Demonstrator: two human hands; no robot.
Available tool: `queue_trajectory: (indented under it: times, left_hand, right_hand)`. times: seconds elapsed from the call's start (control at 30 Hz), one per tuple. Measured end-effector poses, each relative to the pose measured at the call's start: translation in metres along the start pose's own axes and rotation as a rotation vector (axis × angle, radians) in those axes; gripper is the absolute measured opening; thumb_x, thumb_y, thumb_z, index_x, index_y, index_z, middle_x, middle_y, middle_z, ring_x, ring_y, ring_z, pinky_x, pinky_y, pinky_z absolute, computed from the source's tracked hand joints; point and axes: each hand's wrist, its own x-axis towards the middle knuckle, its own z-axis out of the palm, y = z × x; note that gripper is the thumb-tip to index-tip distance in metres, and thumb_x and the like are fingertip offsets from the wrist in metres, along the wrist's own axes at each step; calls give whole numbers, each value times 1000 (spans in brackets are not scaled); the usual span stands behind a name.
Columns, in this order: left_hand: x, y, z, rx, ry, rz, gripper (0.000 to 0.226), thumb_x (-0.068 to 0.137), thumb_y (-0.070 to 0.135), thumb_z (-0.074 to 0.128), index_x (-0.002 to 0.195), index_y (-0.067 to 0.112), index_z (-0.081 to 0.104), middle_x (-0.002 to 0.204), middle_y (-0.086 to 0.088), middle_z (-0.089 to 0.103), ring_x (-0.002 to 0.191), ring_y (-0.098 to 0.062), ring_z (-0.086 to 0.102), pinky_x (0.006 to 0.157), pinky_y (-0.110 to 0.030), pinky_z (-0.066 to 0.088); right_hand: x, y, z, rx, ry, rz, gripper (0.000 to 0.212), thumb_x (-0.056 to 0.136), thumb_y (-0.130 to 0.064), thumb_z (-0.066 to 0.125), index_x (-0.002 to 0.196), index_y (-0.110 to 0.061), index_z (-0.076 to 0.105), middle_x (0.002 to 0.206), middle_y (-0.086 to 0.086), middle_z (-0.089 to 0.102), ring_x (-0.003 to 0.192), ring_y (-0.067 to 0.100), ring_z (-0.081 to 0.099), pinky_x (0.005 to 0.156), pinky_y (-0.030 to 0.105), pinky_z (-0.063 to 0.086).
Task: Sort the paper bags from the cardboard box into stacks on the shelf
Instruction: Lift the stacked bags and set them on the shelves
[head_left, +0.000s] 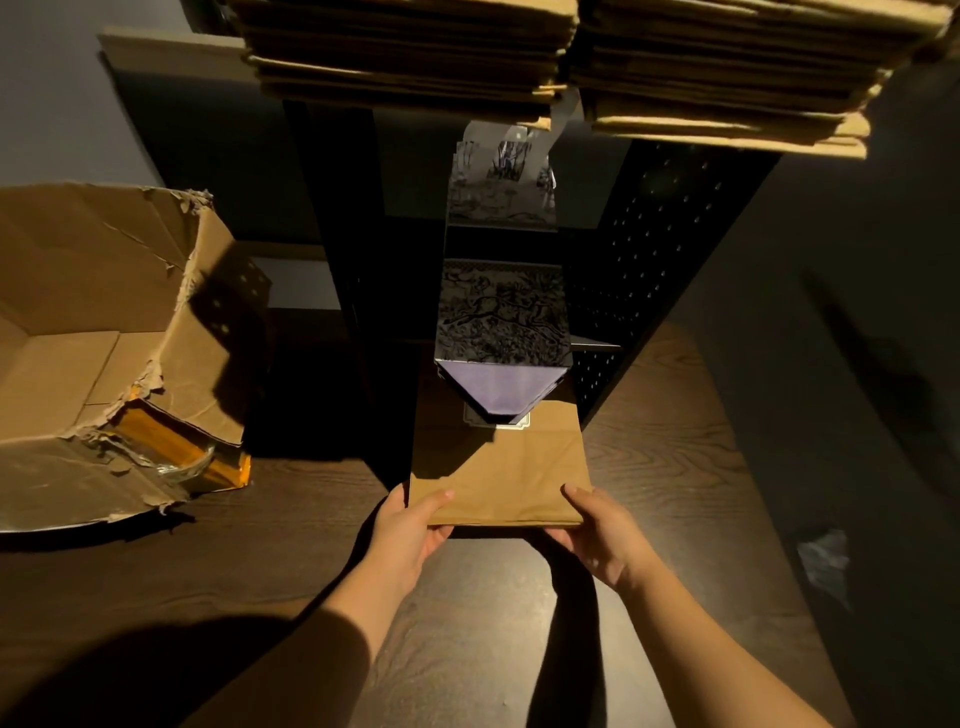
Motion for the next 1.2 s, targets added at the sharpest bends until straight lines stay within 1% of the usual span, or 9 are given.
queue_trajectory:
  times: [0.13,0.23,0.33,0.43,0.53,0.67,0.87,1.0,1.2]
  left_hand:
    - [0,-1,25,-228,156,16,58,84,4,70,137,12,48,117,-13,63,103,-23,62,75,-29,51]
    - [-4,-14,39,-402,155,-85,89,82,5,72,153,19,20,135,-19,49,128,-30,48,102,-36,44]
    - [-11,-29,61,-345,13,-175,62,88,4,65,142,7,34,124,-16,58,122,-29,51,102,-37,41]
    - [-8,-30,78,-322,29,-191,40,93,0,59,129,4,43,110,-12,60,118,-31,53,102,-37,42]
    - [-4,-32,81,-299,37,-148,38,94,-1,57,130,4,46,120,-15,62,103,-24,60,96,-34,44]
    - [-4,-34,80,-313,1,-78,38,95,-2,53,131,11,50,120,-10,64,105,-20,61,97,-33,42]
    - [-1,-35,80,-310,-29,-33,38,95,1,54,132,8,50,125,-13,63,109,-22,61,88,-30,46]
    - [1,-27,81,-302,-46,-17,35,94,1,55,129,0,54,123,-15,65,101,-20,63,78,-27,48]
    - [10,-21,80,-241,-31,-10,34,94,2,56,127,-3,54,125,-19,63,106,-22,62,80,-27,47]
  right_hand:
    - [5,-4,14,57,40,-85,26,94,0,50,120,-1,50,100,18,64,92,28,64,75,35,58]
    - [6,-7,25,9,76,-103,14,95,1,49,108,-2,53,95,17,65,84,26,64,65,30,59]
    - [7,-7,26,-6,74,-130,20,95,3,48,114,0,52,96,17,65,84,26,64,60,28,60]
    - [9,-8,23,-26,73,-168,27,94,5,48,121,0,49,101,18,64,85,27,64,60,29,59]
    - [13,-10,21,-68,67,-187,29,93,7,48,121,-2,50,106,18,64,87,27,65,68,33,59]
    - [15,-11,19,-27,-7,-225,29,93,10,45,115,-6,53,106,17,64,90,28,64,84,39,54]
    - [16,-17,22,-9,-91,-273,34,92,11,44,122,-5,50,107,17,64,93,28,65,79,36,57]
    - [17,-22,26,-20,-165,-312,40,91,11,44,127,-6,51,107,16,65,95,28,64,81,36,57]
    - [24,-25,33,19,-150,-294,38,91,10,45,126,-6,52,108,16,65,98,27,64,87,38,55]
